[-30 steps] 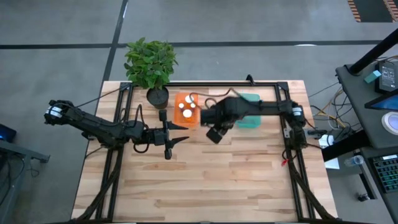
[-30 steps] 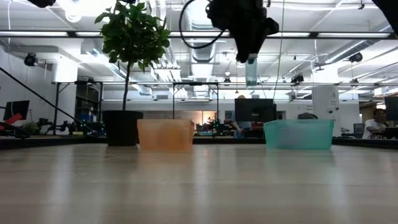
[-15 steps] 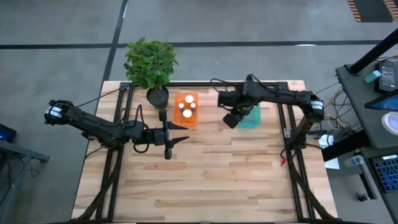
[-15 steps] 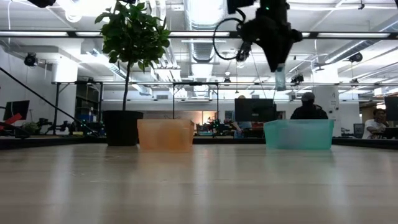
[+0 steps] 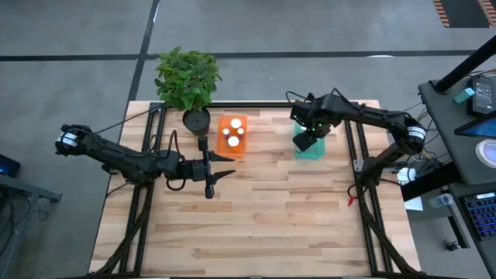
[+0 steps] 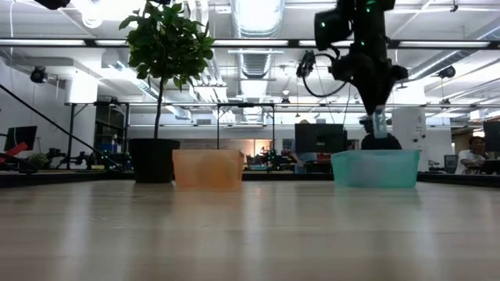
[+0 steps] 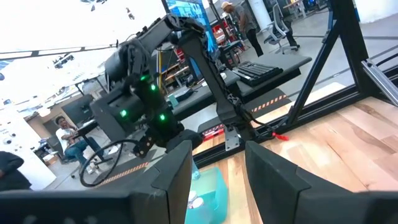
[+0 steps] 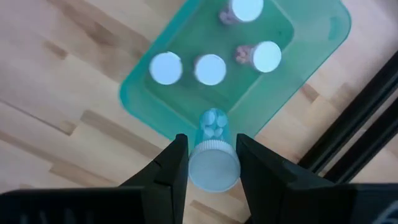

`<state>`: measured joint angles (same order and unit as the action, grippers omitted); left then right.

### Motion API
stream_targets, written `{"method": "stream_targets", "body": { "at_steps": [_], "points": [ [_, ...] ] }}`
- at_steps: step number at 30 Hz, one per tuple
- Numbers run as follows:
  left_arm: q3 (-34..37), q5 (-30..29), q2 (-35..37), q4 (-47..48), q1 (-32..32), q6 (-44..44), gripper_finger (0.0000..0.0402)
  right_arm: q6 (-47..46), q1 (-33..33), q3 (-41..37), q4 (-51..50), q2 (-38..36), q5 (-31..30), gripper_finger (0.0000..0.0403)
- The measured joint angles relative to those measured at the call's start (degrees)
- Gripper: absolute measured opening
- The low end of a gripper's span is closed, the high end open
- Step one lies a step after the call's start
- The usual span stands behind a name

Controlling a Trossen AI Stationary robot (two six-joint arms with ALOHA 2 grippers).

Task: Pick and place medicine bottles into bin by pill shape (circle, oval)
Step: Put the blue tablet bottle into the blue bin

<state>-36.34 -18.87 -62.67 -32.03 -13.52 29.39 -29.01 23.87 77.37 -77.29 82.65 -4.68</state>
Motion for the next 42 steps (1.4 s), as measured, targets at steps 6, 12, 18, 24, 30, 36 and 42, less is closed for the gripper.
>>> {"method": "stream_targets", "body": {
  "at_steps": [6,12,18,24,30,36,42],
  "points": [
    [0.0,0.0,0.0,-0.02,0.0,0.03,0.0132,4.49,4.56,-6.02,4.12,-1.0,0.65,0.0112],
    [0.0,-0.02,0.0,-0.02,0.0,0.07,0.0132,8.97,7.67,-11.07,9.63,-1.0,0.81,0.0112],
    [0.0,0.0,0.0,-0.02,0.02,0.53,0.0132,11.22,8.42,-16.07,14.45,-0.98,2.18,0.0112],
    [0.0,-0.02,0.0,0.0,0.02,1.05,0.0132,13.15,8.43,-19.1,17.93,-0.98,2.35,0.0112],
    [0.0,-0.02,0.0,-0.02,0.02,1.05,0.0132,13.45,8.43,-20.48,20.36,-0.96,2.35,0.0112],
    [0.0,-0.02,0.0,-0.02,0.02,1.07,0.0132,13.55,8.43,-20.55,21.32,-0.96,2.34,0.0112],
    [0.0,-0.02,0.0,-0.02,0.02,1.07,0.0132,13.12,8.43,-20.59,21.57,-0.96,2.33,0.0131]
  ]
}}
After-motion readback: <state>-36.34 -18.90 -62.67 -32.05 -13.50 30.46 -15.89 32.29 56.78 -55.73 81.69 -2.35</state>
